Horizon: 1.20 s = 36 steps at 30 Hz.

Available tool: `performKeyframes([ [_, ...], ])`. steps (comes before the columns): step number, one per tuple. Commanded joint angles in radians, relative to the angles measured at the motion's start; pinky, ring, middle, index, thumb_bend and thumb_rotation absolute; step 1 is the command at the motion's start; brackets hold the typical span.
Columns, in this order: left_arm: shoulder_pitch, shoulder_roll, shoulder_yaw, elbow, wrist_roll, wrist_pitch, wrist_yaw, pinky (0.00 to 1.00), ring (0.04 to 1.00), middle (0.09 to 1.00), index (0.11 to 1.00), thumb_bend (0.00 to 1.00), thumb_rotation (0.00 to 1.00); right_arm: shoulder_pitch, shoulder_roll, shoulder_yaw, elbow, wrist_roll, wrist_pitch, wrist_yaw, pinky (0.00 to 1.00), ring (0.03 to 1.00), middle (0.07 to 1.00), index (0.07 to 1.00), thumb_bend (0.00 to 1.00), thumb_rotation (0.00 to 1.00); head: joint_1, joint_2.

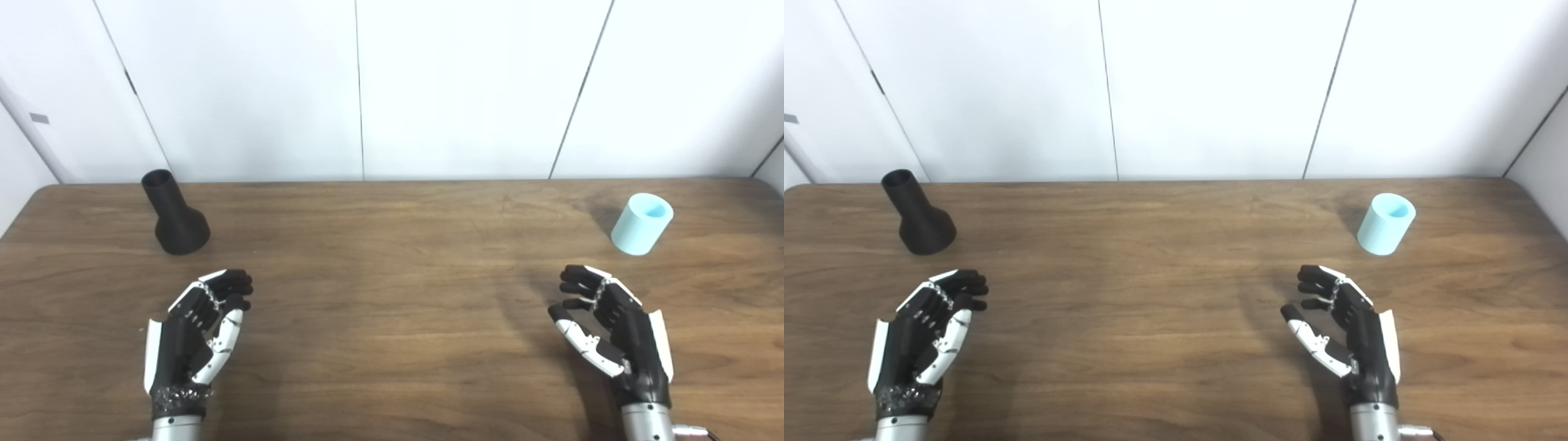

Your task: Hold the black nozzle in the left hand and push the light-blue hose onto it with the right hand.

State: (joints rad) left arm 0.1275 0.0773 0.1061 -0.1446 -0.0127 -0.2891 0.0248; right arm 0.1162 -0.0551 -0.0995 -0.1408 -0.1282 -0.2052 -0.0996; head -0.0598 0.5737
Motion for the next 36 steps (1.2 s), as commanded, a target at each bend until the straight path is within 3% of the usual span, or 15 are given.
performKeyframes([
  [1,0.030,0.007,0.001,0.015,0.003,-0.010,-0.004,0.58,0.657,0.668,0.648,0.27,0.26,-0.003,0.005,0.001,-0.029,0.002,-0.011,-0.005,0.58,0.682,0.697,0.675,0.29,0.20,0.000,0.001],
  [22,0.035,0.007,0.005,0.008,-0.005,-0.017,-0.004,0.59,0.656,0.671,0.647,0.28,0.26,-0.001,-0.001,0.000,-0.020,0.004,-0.023,-0.004,0.59,0.691,0.703,0.678,0.29,0.18,-0.002,0.006],
  [30,0.038,-0.018,0.031,0.012,0.049,-0.018,0.050,0.56,0.627,0.654,0.665,0.51,0.20,0.000,0.000,0.000,-0.029,0.005,-0.012,-0.004,0.58,0.686,0.695,0.671,0.30,0.25,0.006,0.006],
  [32,0.043,-0.024,0.040,0.000,0.071,0.006,0.065,0.55,0.625,0.651,0.687,0.56,0.19,-0.002,-0.002,-0.001,-0.021,0.006,-0.019,-0.004,0.59,0.690,0.700,0.676,0.29,0.18,0.005,0.008],
  [36,0.047,-0.018,0.062,-0.036,0.144,0.064,0.090,0.64,0.676,0.675,0.744,0.68,0.32,-0.005,-0.006,-0.005,-0.013,0.018,-0.029,-0.003,0.58,0.689,0.697,0.673,0.29,0.19,0.022,0.007],
])
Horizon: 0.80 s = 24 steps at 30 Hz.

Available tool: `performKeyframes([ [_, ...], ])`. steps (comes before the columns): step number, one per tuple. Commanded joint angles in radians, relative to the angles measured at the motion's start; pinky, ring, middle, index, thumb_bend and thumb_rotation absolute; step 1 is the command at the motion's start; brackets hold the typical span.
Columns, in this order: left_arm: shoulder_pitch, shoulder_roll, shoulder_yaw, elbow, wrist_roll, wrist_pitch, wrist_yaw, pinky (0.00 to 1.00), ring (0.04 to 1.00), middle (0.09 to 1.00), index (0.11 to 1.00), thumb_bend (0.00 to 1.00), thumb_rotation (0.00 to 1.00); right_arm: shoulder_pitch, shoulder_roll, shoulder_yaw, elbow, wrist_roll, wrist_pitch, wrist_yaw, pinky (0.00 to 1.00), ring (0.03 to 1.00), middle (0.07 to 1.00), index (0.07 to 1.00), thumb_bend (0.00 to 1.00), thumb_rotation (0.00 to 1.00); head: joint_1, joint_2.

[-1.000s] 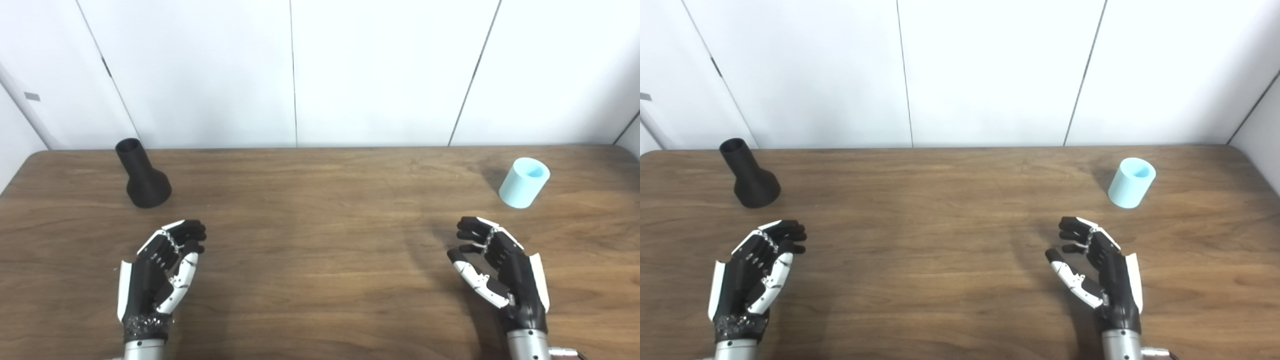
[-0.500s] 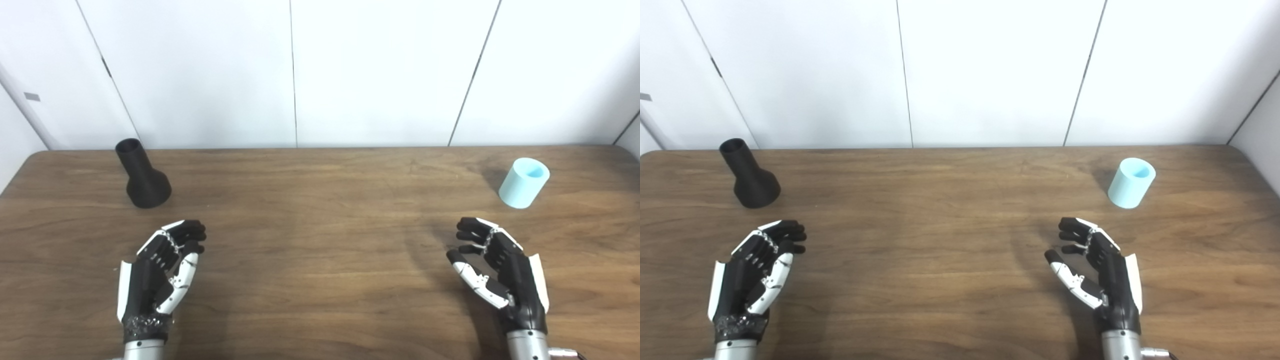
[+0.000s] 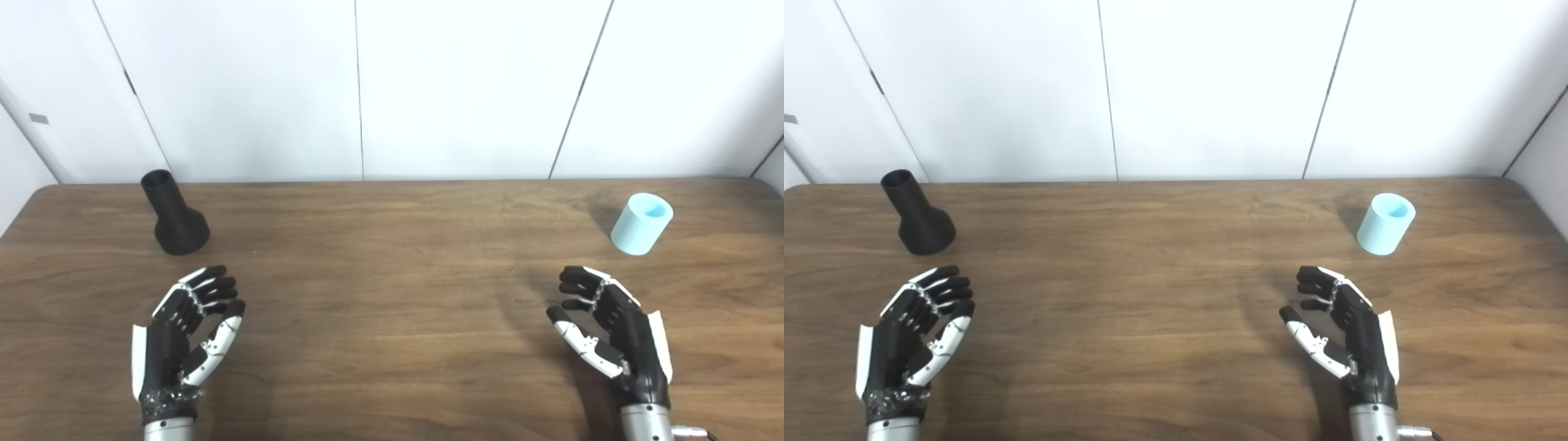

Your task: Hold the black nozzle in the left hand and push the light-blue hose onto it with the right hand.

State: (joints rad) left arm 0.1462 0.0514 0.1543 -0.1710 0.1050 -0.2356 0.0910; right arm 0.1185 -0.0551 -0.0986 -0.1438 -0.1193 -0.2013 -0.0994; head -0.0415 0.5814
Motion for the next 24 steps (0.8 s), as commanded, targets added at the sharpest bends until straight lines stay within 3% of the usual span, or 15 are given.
performKeyframes([
  [1,0.027,0.010,0.020,-0.025,0.041,0.033,0.028,0.65,0.687,0.688,0.759,0.70,0.34,-0.007,-0.006,-0.007,-0.010,0.012,-0.031,-0.003,0.58,0.690,0.697,0.673,0.30,0.19,0.006,-0.001],
  [6,0.020,0.040,0.045,-0.110,0.046,0.170,0.003,0.71,0.754,0.747,0.817,0.77,0.38,-0.005,-0.015,-0.009,-0.007,0.021,-0.035,0.001,0.60,0.691,0.702,0.676,0.27,0.07,0.028,0.000],
  [11,0.010,0.093,0.073,-0.167,0.089,0.310,-0.011,0.77,0.789,0.775,0.842,0.82,0.36,-0.006,-0.031,-0.017,0.004,0.033,-0.047,0.006,0.59,0.679,0.693,0.670,0.26,0.03,0.060,-0.003],
  [19,-0.027,0.136,0.110,-0.154,0.105,0.386,0.013,0.71,0.757,0.770,0.834,0.81,0.30,-0.017,-0.062,-0.036,0.048,0.062,-0.077,0.017,0.59,0.685,0.696,0.675,0.27,0.00,0.131,-0.001],
  [24,-0.047,0.146,0.130,-0.092,0.086,0.379,0.022,0.81,0.824,0.820,0.871,0.76,0.26,-0.021,-0.083,-0.048,0.068,0.064,-0.087,0.019,0.61,0.704,0.712,0.690,0.27,0.00,0.177,-0.008],
])
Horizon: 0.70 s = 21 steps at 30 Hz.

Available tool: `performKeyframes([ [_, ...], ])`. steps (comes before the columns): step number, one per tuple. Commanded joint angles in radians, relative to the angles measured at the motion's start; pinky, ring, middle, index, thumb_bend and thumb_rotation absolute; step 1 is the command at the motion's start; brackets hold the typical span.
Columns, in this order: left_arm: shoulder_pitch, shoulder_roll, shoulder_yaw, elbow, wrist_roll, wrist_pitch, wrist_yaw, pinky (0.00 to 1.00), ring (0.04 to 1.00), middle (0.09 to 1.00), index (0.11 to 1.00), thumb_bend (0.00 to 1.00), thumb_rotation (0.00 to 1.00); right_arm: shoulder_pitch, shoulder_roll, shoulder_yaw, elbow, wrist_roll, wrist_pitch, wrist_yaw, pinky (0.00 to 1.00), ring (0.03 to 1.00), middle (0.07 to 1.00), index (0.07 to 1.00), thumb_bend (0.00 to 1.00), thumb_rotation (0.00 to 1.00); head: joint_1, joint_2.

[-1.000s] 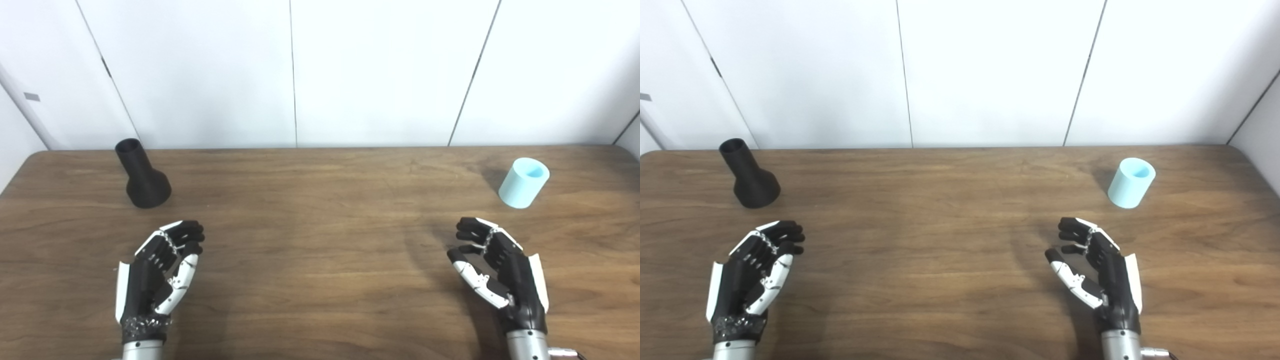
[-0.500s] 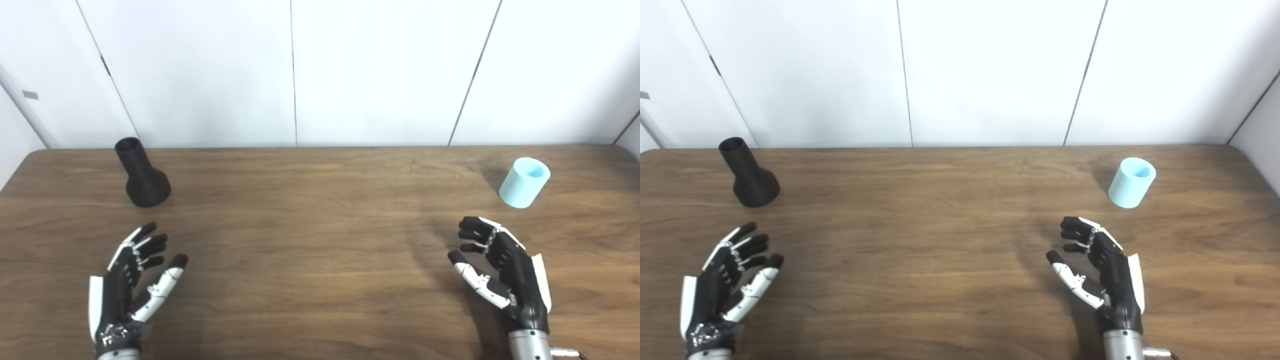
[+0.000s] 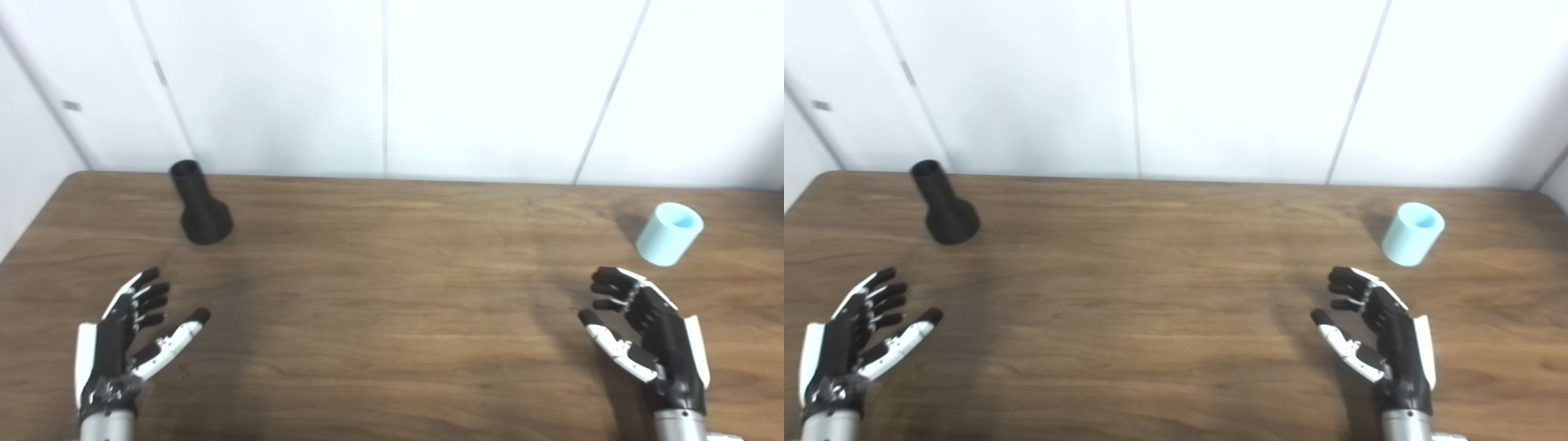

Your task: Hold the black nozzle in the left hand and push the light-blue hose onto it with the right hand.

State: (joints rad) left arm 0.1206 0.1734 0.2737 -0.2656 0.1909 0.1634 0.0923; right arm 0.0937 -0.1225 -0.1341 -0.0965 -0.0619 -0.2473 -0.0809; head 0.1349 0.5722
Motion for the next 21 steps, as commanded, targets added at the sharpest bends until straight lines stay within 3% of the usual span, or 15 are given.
performKeyframes([
  [1,-0.027,0.031,0.016,0.023,-0.002,-0.028,0.020,0.81,0.832,0.831,0.875,0.76,0.27,0.003,-0.019,-0.014,0.022,0.014,-0.040,0.004,0.61,0.711,0.717,0.694,0.26,0.00,0.016,0.002],
  [7,-0.059,0.059,0.031,0.110,-0.016,-0.081,0.034,0.82,0.845,0.843,0.877,0.79,0.29,0.003,-0.030,-0.024,0.002,0.040,-0.022,0.016,0.59,0.704,0.712,0.687,0.25,0.00,0.095,-0.001],
  [12,-0.091,0.076,0.021,0.161,0.015,-0.079,0.045,0.82,0.847,0.843,0.877,0.87,0.33,0.000,-0.041,-0.034,-0.004,0.055,-0.006,0.026,0.58,0.687,0.698,0.673,0.28,0.21,0.146,-0.001],
  [15,-0.122,0.095,-0.005,0.214,0.043,-0.064,0.040,0.82,0.852,0.846,0.884,0.92,0.35,-0.005,-0.049,-0.042,0.000,0.093,-0.002,0.042,0.57,0.675,0.688,0.665,0.29,0.25,0.192,-0.008],
  [21,-0.181,0.123,-0.055,0.247,0.097,0.046,0.031,0.80,0.852,0.860,0.900,0.98,0.39,-0.008,-0.073,-0.055,0.005,0.121,0.021,0.063,0.58,0.701,0.712,0.679,0.29,0.32,0.275,-0.019],
])
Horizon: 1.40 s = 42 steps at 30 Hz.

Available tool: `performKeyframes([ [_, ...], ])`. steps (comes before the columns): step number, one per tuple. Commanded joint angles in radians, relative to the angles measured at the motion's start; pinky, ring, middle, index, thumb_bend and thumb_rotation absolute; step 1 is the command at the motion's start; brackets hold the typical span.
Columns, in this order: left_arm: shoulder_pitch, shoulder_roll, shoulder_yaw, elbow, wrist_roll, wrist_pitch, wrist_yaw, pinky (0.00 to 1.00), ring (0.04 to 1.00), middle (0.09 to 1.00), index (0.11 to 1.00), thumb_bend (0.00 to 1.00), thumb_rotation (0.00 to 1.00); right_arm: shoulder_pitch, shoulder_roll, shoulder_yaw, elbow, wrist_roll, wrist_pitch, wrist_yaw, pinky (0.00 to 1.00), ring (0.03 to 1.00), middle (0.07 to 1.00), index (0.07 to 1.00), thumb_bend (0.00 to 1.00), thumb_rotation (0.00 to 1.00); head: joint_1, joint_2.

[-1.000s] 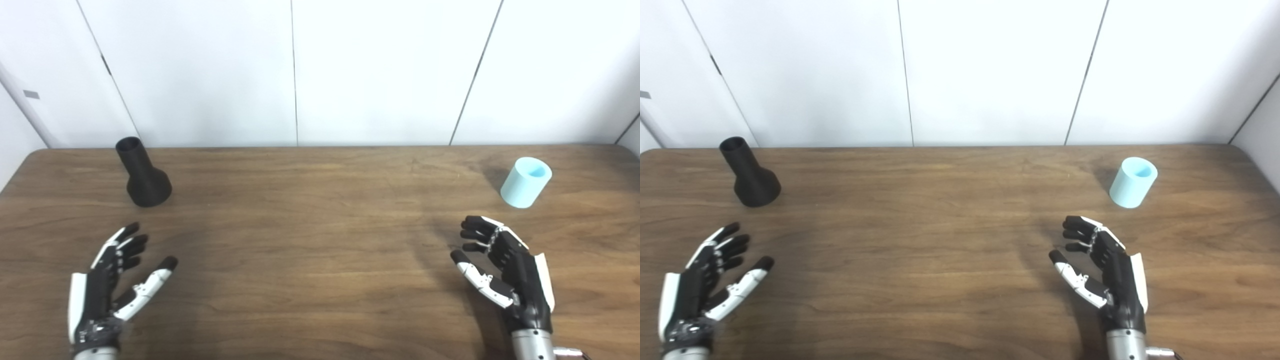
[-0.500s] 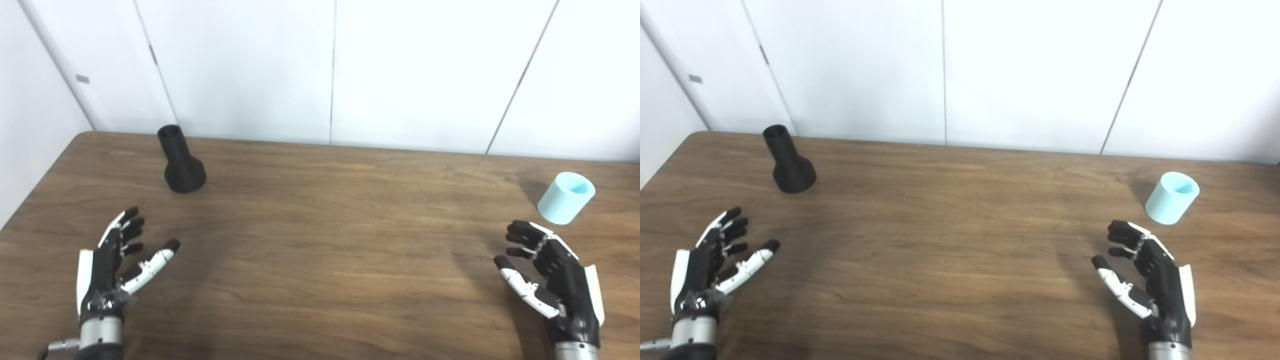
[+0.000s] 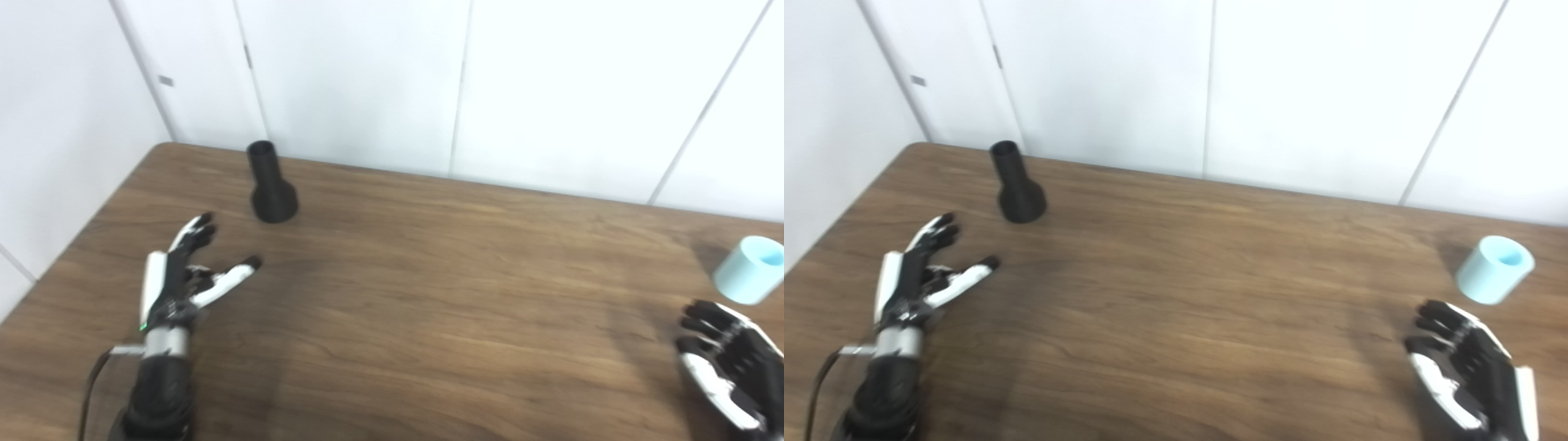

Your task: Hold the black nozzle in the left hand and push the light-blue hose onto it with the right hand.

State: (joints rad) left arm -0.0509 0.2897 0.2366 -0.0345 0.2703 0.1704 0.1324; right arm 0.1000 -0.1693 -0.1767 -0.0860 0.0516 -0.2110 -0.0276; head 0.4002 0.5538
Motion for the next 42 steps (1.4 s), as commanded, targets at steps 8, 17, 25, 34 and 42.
performKeyframes([
  [8,-0.084,0.033,-0.025,0.075,-0.001,0.139,-0.034,0.79,0.859,0.890,0.925,1.00,0.40,-0.031,-0.040,-0.037,0.011,0.024,0.021,0.009,0.53,0.652,0.671,0.640,0.37,0.45,0.105,-0.020],
  [17,-0.121,0.073,-0.058,0.102,0.028,0.186,-0.038,0.75,0.822,0.869,0.909,1.00,0.42,-0.042,-0.049,-0.047,0.045,0.031,0.006,0.018,0.46,0.599,0.631,0.604,0.51,0.54,0.117,-0.036],
  [25,-0.159,0.106,-0.068,0.108,0.045,0.205,-0.029,0.72,0.804,0.854,0.892,1.00,0.44,-0.045,-0.041,-0.044,0.054,0.000,-0.010,0.010,0.44,0.581,0.616,0.585,0.55,0.59,0.120,-0.048],
  [34,-0.198,0.125,-0.077,0.177,0.032,0.216,-0.045,0.70,0.789,0.841,0.882,1.00,0.42,-0.055,-0.032,-0.043,0.077,0.007,-0.017,0.012,0.44,0.585,0.620,0.581,0.62,0.61,0.108,-0.070],
  [42,-0.260,0.153,-0.109,0.268,0.027,0.298,-0.164,0.66,0.791,0.848,0.920,1.00,0.39,-0.063,-0.025,-0.041,0.082,-0.008,-0.018,0.003,0.43,0.571,0.605,0.569,0.67,0.64,0.093,-0.079],
])
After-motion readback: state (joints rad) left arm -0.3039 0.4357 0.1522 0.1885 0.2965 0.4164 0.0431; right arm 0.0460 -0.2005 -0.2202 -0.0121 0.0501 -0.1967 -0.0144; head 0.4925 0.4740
